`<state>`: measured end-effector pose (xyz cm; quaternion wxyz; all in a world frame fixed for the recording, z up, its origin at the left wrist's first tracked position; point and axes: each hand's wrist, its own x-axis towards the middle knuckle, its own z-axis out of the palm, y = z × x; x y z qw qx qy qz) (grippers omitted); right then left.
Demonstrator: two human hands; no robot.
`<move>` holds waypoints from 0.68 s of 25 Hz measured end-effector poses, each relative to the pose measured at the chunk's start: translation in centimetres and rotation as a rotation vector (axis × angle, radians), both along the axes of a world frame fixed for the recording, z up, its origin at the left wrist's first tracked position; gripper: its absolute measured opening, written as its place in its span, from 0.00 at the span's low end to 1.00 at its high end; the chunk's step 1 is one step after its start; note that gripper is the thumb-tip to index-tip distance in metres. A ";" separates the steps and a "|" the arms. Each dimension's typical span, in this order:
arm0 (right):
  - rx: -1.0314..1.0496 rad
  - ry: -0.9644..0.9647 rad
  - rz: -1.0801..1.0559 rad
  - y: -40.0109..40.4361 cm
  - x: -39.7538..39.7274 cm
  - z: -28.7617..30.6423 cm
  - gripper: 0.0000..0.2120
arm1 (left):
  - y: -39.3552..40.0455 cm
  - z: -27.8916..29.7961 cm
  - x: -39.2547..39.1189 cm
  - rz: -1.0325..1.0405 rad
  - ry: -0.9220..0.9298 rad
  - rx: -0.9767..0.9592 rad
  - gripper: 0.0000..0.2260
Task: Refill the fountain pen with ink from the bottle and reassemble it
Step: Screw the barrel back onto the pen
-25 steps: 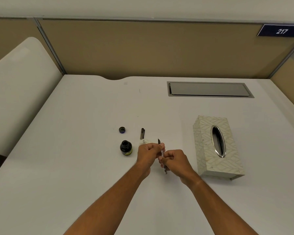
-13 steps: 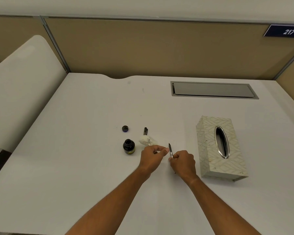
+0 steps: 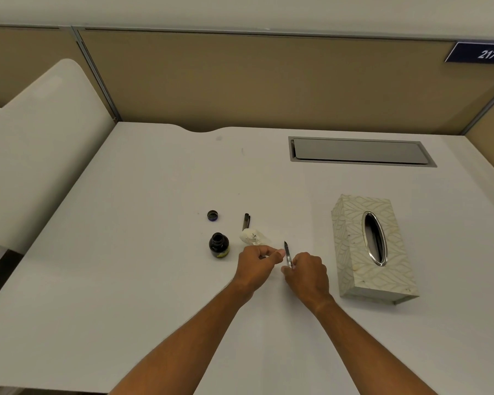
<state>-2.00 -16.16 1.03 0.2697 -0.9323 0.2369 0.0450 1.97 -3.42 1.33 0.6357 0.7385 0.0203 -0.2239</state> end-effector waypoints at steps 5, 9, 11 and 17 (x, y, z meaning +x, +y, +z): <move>-0.080 -0.120 0.057 0.3 -0.5 0.8 0.13 | 0.6 0.8 -0.6 -0.022 -0.063 0.025 0.10; 0.292 -0.334 -0.043 0.6 0.4 3.1 0.12 | 1.8 1.4 -1.4 -0.068 -0.168 0.037 0.11; 0.611 -0.172 -0.025 1.1 1.2 3.9 0.14 | 2.5 1.4 -2.0 -0.101 -0.232 0.026 0.13; 0.985 -0.012 0.119 3.6 0.7 4.7 0.11 | 4.4 1.5 -3.5 -0.204 -0.260 0.008 0.09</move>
